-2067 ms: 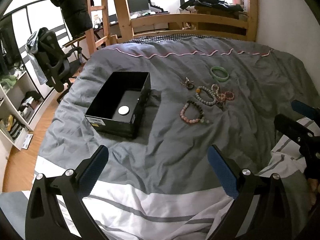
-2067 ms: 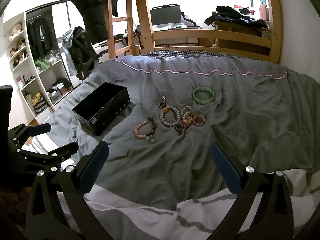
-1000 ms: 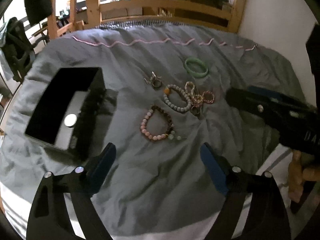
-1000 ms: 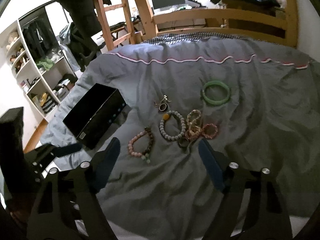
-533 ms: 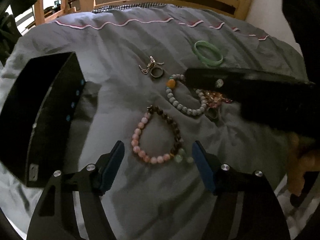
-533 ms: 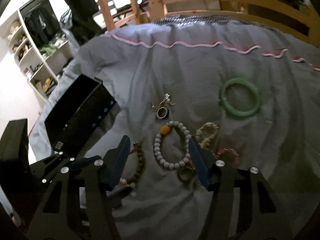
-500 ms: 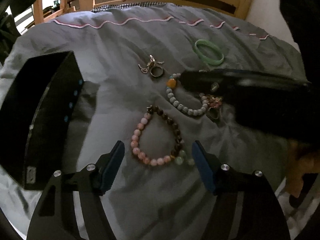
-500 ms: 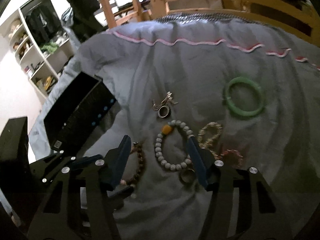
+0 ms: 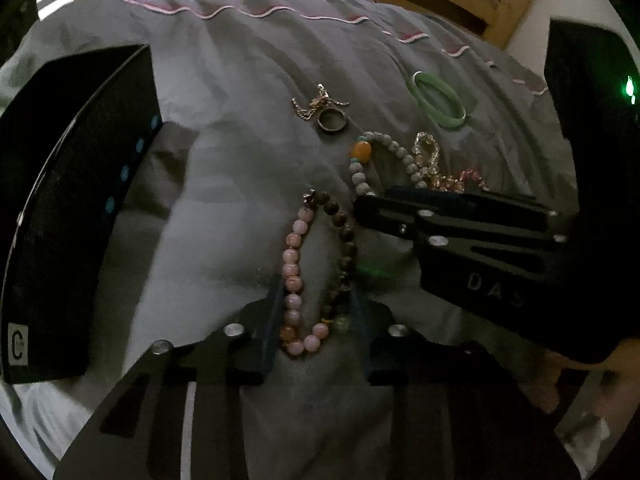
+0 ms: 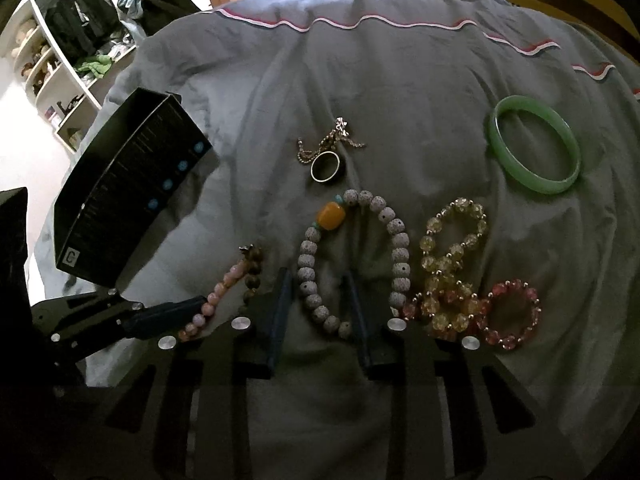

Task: Organize jewelry
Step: 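Grasp the pink-brown bead bracelet with the left tool while the right tool grasps the grey bead bracelet, then carry both held bracelets over the open black box with both tools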

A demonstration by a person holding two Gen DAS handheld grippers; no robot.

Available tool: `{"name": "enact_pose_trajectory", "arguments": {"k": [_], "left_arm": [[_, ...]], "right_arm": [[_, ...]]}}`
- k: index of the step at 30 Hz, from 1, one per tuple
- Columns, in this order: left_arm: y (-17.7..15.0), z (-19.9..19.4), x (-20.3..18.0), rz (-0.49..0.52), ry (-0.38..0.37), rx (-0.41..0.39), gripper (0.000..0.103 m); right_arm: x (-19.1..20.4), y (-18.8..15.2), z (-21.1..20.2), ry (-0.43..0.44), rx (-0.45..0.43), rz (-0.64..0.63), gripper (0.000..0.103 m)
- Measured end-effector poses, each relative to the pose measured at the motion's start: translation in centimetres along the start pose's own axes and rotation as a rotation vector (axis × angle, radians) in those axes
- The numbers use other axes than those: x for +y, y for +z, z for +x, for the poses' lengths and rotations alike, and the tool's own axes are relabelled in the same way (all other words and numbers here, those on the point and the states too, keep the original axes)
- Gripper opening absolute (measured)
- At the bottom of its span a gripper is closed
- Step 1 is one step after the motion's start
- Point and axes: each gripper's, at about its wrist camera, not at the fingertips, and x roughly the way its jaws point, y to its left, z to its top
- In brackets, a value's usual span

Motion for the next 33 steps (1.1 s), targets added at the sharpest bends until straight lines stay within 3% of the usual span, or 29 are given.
{"name": "enact_pose_trajectory", "arguments": {"k": [3,7,23,33], "left_arm": [[-0.3,-0.2,-0.1,-0.007,-0.001,0.004,0.016],[-0.2,-0.4,0.2,-0.005,-0.003,0.002,0.016],[0.0,-3.8,-0.3,0.003,-0.027,-0.08,0.015],[0.3,-6.3,-0.3,-0.004,-0.012,-0.134,0.015]], "right_arm": [[0.2,-0.1,0.0,-0.001,-0.009,0.005,0.029],[0.1,-0.1,-0.5,0.028,-0.026,0.0,0.01],[0.1,1.8,-6.5,0.141,-0.244,0.042,0.009],[1.2,1.5,-8.3,0.162,-0.278,0.036,0.009]]}}
